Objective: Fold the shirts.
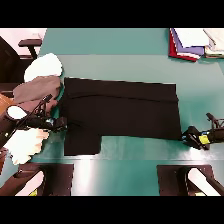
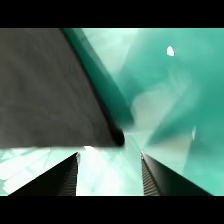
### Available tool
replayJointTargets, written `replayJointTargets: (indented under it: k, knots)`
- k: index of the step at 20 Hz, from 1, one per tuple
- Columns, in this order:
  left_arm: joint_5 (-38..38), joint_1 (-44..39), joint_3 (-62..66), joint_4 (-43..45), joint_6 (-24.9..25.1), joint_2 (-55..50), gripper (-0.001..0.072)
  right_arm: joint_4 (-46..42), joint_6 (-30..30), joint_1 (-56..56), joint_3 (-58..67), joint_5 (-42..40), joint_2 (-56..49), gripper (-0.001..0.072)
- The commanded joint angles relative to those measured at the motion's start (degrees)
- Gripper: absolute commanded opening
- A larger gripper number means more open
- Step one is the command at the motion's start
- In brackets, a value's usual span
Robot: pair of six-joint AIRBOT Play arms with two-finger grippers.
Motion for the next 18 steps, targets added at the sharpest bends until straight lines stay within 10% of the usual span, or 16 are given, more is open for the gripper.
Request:
replayJointTargets:
  k: [1, 7, 18]
  knots:
    - [0.5, 0.0, 0.3, 0.0, 0.0, 0.0, 0.0024, 4.0, -0.3, 3.6, -1.4, -7.1, -3.3, 0.0427]
    - [-2.4, 0.0, 0.3, 1.8, 0.0, 0.8, 0.0022, 3.2, 0.4, 12.2, 4.6, -8.9, -7.6, 0.0028]
    - [-21.2, 0.0, 0.7, 1.2, -8.0, 25.4, 0.0021, -13.1, 5.1, 15.6, 12.7, 10.6, 15.3, 0.0017]
